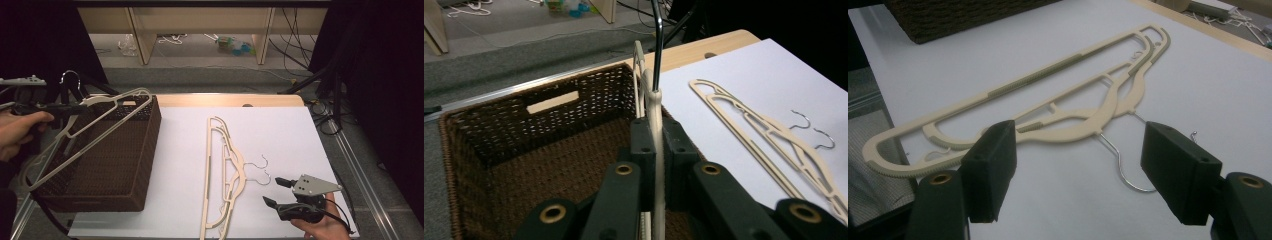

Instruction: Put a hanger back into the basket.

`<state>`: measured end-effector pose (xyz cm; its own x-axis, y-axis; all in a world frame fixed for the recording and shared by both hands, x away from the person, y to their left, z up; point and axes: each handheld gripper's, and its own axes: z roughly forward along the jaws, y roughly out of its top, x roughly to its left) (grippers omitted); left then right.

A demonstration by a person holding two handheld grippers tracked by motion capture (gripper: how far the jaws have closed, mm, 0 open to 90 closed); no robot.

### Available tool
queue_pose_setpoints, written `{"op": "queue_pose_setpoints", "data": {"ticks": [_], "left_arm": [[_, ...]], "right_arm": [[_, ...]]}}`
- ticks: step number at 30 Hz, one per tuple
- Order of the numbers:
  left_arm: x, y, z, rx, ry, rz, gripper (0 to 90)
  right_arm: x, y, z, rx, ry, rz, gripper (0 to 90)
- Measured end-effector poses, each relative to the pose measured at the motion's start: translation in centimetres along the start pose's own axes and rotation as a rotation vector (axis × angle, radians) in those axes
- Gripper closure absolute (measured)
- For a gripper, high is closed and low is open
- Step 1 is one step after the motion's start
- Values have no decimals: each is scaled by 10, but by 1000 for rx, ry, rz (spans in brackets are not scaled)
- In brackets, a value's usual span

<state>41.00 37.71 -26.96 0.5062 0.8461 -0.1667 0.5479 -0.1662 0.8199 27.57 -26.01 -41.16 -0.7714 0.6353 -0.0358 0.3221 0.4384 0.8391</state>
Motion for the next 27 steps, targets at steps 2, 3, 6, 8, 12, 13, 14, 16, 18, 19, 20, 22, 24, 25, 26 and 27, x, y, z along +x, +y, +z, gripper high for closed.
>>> {"op": "queue_pose_setpoints", "data": {"ticks": [2, 3, 6, 8, 12, 13, 14, 16, 18, 19, 20, 22, 24, 25, 26, 27], "left_arm": [[4, -3, 4, 9, 4, -5, 854], [5, -5, 7, 16, 3, -5, 854], [10, -11, 15, 29, -1, 8, 854], [11, -14, 20, 13, -11, -9, 854], [15, -20, 31, 10, -17, -23, 854], [16, -22, 34, 20, -14, -23, 854], [17, -24, 37, 28, -12, -23, 854], [18, -29, 44, 33, -17, -27, 853], [19, -33, 48, 33, -20, -33, 853], [20, -35, 51, 39, -19, -35, 853], [22, -37, 52, 44, -19, -37, 853], [24, -41, 55, 49, -25, -44, 853], [26, -46, 58, 52, -24, -62, 853], [27, -48, 60, 56, -24, -64, 853], [28, -50, 62, 63, -19, -65, 853], [29, -52, 64, 72, -22, -65, 853]], "right_arm": [[0, 0, 0, -1, 1, -4, 317], [0, 0, 0, 4, 5, -4, 317], [0, 0, 0, 5, 7, -8, 317], [0, 0, 1, 4, 8, -5, 317], [0, 0, 2, 5, 8, -8, 318], [0, 0, 2, 6, 9, -8, 318], [0, 0, 2, 5, 10, -9, 318], [1, 0, 2, 4, 12, -10, 319], [1, 0, 2, 4, 12, -10, 319], [0, 0, 2, 4, 12, -10, 319], [0, 0, 2, 6, 13, -8, 319], [1, 0, 2, 7, 13, -9, 319], [1, 0, 2, 10, 16, -7, 320], [1, 0, 2, 10, 16, -9, 320], [1, 0, 2, 10, 17, -11, 320], [1, 0, 2, 10, 18, -11, 320]]}}
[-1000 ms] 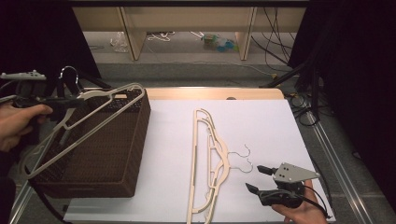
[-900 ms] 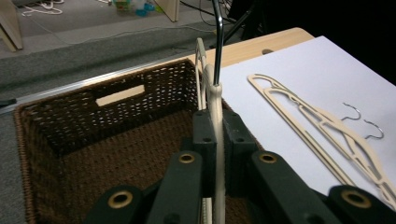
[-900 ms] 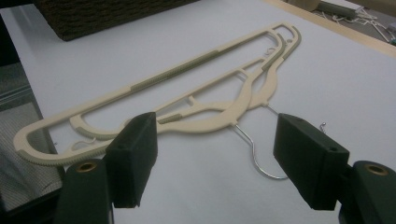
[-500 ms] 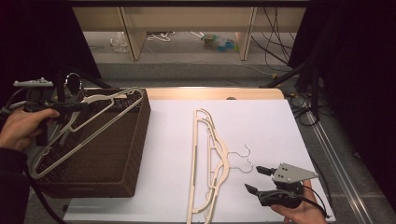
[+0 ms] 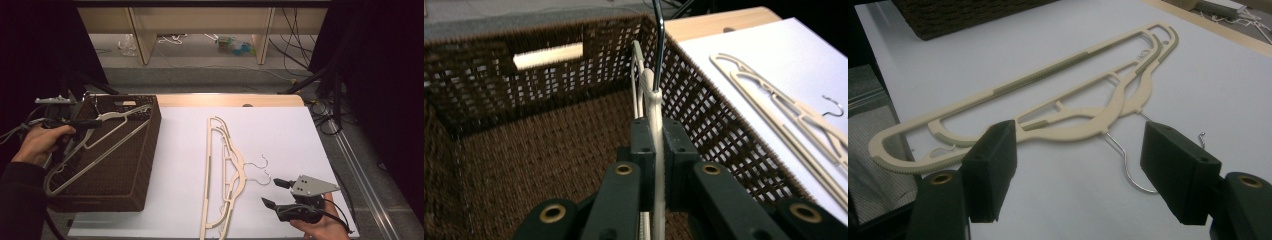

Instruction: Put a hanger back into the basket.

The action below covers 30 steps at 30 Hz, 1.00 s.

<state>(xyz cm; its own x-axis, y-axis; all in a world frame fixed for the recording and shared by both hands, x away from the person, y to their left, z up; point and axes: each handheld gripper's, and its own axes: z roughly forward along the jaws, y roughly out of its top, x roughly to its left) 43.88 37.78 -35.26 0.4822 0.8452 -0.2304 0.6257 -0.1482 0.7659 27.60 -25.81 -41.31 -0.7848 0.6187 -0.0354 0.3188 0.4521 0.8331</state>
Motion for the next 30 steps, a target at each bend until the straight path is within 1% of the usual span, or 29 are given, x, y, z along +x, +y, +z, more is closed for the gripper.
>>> {"op": "queue_pose_setpoints", "data": {"ticks": [2, 5, 6, 8, 10, 11, 13, 14, 15, 16, 17, 19, 21, 27, 28, 29, 30], "left_arm": [[2, -4, 4, 11, 2, -5, 853], [6, -9, 9, 16, -9, -25, 853], [6, -11, 10, 16, -4, -36, 853], [9, -13, 11, 32, -5, -39, 852], [11, -16, 12, 32, 6, -53, 852], [12, -17, 12, 39, 9, -50, 851], [13, -20, 12, 36, 13, -63, 848], [15, -21, 12, 44, 16, -57, 846], [15, -23, 13, 43, 29, -60, 843], [18, -24, 13, 62, 42, -48, 838], [18, -26, 14, 59, 54, -57, 831], [22, -29, 15, 81, 68, -57, 823], [24, -31, 16, 56, 77, -80, 815], [28, -32, 17, 60, 116, -87, 800], [28, -33, 17, 54, 128, -95, 797], [31, -32, 16, 84, 141, -79, 790], [32, -33, 15, 100, 152, -66, 782]], "right_arm": [[0, 0, 0, 0, 2, -1, 321], [0, 0, 0, 0, 5, 0, 321], [0, 0, 0, 0, 5, 0, 321], [0, 0, 0, 0, 6, 0, 321], [0, 0, 0, 0, 7, 0, 321], [1, 0, 1, 1, 8, -1, 320], [0, 0, 1, 2, 9, -6, 321], [1, 0, 1, 4, 11, -3, 321], [1, 0, 1, 3, 11, -3, 321], [1, 0, 1, 3, 12, -3, 321], [1, 0, 1, 2, 12, -3, 321], [1, 1, 1, -3, 9, -5, 320], [1, 0, 1, -3, 9, -5, 321], [1, 0, 2, 0, 12, -7, 320], [1, 0, 2, 0, 12, -8, 320], [1, 0, 2, 0, 12, -8, 320], [1, 0, 3, 0, 11, -8, 321]]}}
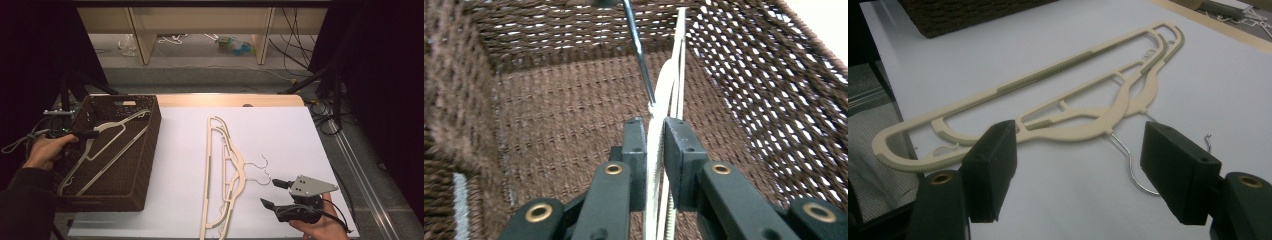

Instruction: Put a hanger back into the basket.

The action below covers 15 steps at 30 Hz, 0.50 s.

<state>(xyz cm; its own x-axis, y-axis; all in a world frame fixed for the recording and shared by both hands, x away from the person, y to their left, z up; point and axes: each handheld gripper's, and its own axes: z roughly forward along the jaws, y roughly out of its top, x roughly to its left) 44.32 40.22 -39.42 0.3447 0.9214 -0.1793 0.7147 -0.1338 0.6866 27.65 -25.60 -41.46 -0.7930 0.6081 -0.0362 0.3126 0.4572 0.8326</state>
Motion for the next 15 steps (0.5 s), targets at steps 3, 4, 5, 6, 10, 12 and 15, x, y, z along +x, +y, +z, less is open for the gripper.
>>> {"op": "queue_pose_setpoints", "data": {"ticks": [3, 4, 5, 6, 10, 12, 15], "left_arm": [[3, -2, 2, 16, 46, -15, 752], [4, -4, 4, 14, 62, -23, 739], [5, -5, 5, 15, 74, -37, 726], [6, -6, 5, 19, 72, -45, 709], [8, -9, 4, 43, 102, -71, 673], [8, -10, 3, 37, 124, -92, 600], [3, -10, -2, 7, 134, -87, 557]], "right_arm": [[0, 0, 0, 0, 2, -3, 320], [0, 0, 0, 0, 2, -2, 320], [0, 0, 0, 0, 2, -1, 320], [0, 0, 0, 1, 2, -1, 320], [0, 0, 0, 3, 3, 1, 320], [1, 0, 0, 1, 6, 0, 320], [1, 0, 0, 1, 3, 0, 320]]}}
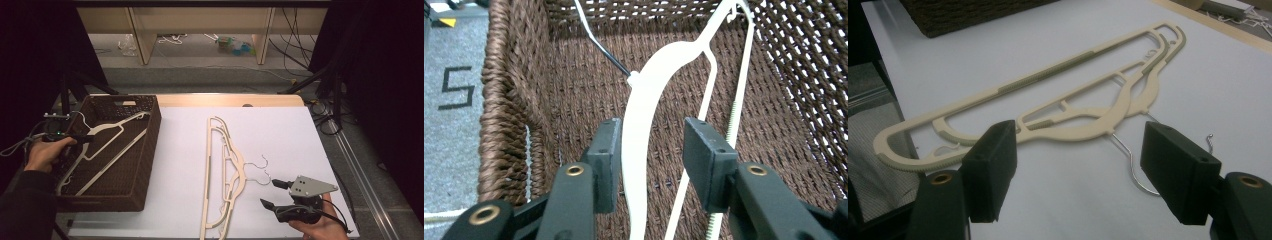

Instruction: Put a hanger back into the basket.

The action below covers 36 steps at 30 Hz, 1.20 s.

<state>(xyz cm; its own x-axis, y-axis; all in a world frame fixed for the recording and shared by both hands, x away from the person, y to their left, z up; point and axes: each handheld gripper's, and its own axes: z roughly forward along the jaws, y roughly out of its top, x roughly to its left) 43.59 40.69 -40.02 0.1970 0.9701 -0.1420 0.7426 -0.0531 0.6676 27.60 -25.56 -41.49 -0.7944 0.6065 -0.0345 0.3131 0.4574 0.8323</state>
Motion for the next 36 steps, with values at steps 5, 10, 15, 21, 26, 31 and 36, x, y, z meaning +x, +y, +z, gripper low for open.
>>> {"op": "queue_pose_setpoints", "data": {"ticks": [5, 10, 15, 21, 26, 31, 36], "left_arm": [[-20, 4, -23, -90, -10, 18, 421], [-59, 4, -48, -194, -90, 36, 350], [-108, -4, -68, -256, -198, 132, 325], [-168, -18, -78, -301, -342, 221, 288], [-211, -38, -71, -277, -406, 282, 277], [-240, -57, -56, -245, -456, 353, 271], [-260, -77, -38, -204, -492, 370, 270]], "right_arm": [[0, 0, 1, 1, -6, 7, 316], [1, -1, 3, 3, -7, 13, 298], [1, -2, 4, 18, -15, 32, 279], [2, -4, 9, 35, -34, 74, 246], [7, -5, 15, 58, -51, 127, 227], [16, -6, 26, 106, -52, 142, 221], [20, -4, 31, 105, -41, 140, 222]]}}
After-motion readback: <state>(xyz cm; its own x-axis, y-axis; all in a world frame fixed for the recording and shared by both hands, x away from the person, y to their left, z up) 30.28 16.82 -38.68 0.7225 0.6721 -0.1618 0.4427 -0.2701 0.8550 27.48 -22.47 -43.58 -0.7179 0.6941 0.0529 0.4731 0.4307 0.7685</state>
